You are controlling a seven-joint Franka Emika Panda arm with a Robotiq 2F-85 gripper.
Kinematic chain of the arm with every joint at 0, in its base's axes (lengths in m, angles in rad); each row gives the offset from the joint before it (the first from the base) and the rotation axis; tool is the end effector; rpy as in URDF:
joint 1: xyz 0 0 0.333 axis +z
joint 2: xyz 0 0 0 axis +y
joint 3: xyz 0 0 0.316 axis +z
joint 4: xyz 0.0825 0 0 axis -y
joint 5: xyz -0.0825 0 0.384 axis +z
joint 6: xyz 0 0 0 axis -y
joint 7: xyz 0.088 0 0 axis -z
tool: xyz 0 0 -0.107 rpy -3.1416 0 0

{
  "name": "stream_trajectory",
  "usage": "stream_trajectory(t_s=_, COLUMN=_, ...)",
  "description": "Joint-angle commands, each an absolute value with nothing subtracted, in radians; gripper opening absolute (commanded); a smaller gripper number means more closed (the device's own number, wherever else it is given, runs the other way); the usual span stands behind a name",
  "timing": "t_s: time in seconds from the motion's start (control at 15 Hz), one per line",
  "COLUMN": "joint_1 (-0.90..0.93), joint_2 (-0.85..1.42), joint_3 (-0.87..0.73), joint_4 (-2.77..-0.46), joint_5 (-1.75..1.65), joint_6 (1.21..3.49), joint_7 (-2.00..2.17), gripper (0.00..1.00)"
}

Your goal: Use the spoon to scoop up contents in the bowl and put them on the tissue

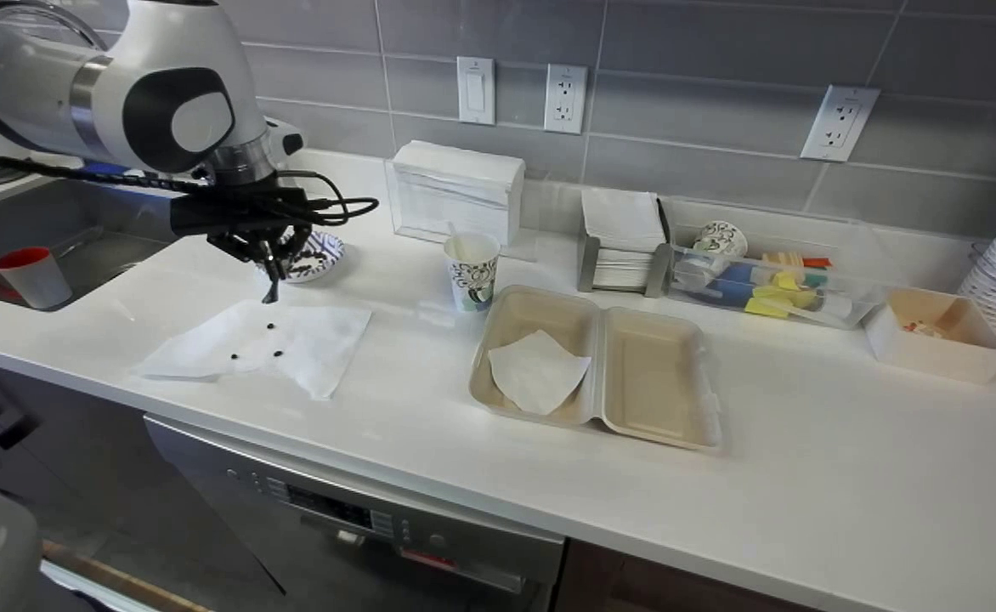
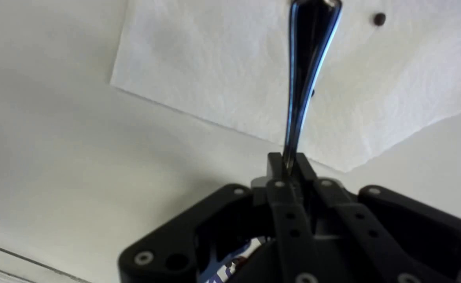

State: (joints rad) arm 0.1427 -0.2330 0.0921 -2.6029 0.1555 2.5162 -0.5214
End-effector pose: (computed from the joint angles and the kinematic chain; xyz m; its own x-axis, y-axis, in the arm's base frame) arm 0.4253 0.0996 0.3483 0.7938 0.5853 0.1652 0.5942 -0.8043 -0.0053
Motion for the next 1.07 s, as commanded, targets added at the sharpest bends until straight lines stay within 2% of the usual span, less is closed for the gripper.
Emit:
stream_trajectory(t_s=0.0, joint_1=0.157, joint_2=-0.356, joint_3=0.052, joint_4=-2.714, joint_5=0.127, joint_6=2.489, joint_7=-0.514, gripper=0.02)
stream_trajectory(t_s=0.47, joint_1=0.163, joint_2=-0.387, joint_3=0.069, joint_4=-2.776, joint_5=0.040, joint_6=2.451, joint_7=-0.427, gripper=0.02)
stream_trajectory(t_s=1.0, joint_1=0.129, joint_2=-0.333, joint_3=0.184, joint_4=-2.740, joint_5=-0.192, joint_6=2.368, joint_7=-0.108, gripper=0.02)
